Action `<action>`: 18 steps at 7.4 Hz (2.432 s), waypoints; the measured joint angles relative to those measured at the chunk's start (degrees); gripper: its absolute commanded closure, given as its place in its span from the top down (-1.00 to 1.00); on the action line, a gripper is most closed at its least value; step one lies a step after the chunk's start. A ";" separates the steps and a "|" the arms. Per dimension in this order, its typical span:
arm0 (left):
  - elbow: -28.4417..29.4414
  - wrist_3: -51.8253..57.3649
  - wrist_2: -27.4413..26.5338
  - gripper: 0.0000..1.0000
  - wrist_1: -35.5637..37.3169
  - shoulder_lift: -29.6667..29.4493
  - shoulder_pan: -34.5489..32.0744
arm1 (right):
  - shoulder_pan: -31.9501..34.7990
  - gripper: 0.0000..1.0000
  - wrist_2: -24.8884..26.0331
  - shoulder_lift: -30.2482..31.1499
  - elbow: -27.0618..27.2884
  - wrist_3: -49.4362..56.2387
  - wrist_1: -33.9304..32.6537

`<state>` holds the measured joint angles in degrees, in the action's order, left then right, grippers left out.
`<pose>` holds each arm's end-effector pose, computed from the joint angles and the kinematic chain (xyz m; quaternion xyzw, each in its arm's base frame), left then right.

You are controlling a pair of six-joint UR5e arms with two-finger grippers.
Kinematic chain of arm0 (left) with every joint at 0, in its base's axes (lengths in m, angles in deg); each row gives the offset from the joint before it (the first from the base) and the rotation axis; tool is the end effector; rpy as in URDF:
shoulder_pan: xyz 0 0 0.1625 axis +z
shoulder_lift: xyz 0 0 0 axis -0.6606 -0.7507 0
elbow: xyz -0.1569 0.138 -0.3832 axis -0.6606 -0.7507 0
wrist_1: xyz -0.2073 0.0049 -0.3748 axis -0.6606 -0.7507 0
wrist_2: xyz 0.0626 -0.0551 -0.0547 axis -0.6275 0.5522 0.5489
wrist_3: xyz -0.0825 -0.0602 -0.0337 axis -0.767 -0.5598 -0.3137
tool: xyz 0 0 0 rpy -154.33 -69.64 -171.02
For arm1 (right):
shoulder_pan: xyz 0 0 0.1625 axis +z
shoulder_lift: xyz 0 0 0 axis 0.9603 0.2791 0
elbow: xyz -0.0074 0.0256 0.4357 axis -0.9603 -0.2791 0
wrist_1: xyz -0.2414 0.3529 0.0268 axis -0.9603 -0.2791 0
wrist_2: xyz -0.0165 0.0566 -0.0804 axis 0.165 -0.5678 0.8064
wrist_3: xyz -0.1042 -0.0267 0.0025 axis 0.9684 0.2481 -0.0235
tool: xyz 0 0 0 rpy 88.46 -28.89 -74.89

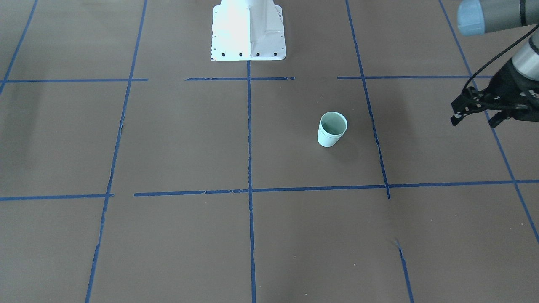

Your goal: Stack cups

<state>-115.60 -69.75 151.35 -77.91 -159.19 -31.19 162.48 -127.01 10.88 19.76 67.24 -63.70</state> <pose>0.1015 -0.5399 0.4365 0.0777 0.3824 0.0127 0.9206 0.0549 -0.4490 0.6443 -0.0065 -0.3362 -0.0250 0.9414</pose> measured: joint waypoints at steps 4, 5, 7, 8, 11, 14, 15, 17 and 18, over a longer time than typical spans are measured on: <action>10.66 21.96 0.19 1.00 -0.29 6.84 -13.08 | 0.00 1.00 0.00 0.00 0.00 0.00 0.00; 12.94 25.64 0.56 1.00 -0.41 7.70 -14.67 | 0.00 1.00 0.00 0.00 0.00 0.00 -0.02; 15.92 28.14 2.81 1.00 -0.55 8.36 -15.64 | 0.00 1.00 0.00 0.00 0.00 -0.03 -0.01; 16.61 28.39 3.50 1.00 -0.59 8.44 -15.76 | 0.00 1.00 0.00 0.00 0.00 -0.02 -0.04; 17.03 28.54 3.99 1.00 -0.62 8.49 -15.87 | 0.00 1.00 0.00 0.00 0.00 0.00 0.00; 16.89 28.56 4.01 1.00 -0.52 8.42 -16.20 | 0.00 1.00 0.00 0.00 0.00 0.00 0.00; 16.79 28.54 4.00 1.00 -0.48 8.41 -16.33 | 0.00 1.00 0.00 0.00 0.00 0.00 -0.04; 16.70 28.52 3.96 1.00 -0.39 8.35 -16.74 | 0.00 1.00 0.00 0.00 0.00 0.00 -0.07; 16.66 28.49 3.97 1.00 -0.37 8.33 -16.86 | 0.00 1.00 0.00 0.00 0.00 0.00 -0.06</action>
<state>-98.94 -41.26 155.32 -78.28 -150.86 -48.05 162.48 -127.01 10.88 19.76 67.24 -63.76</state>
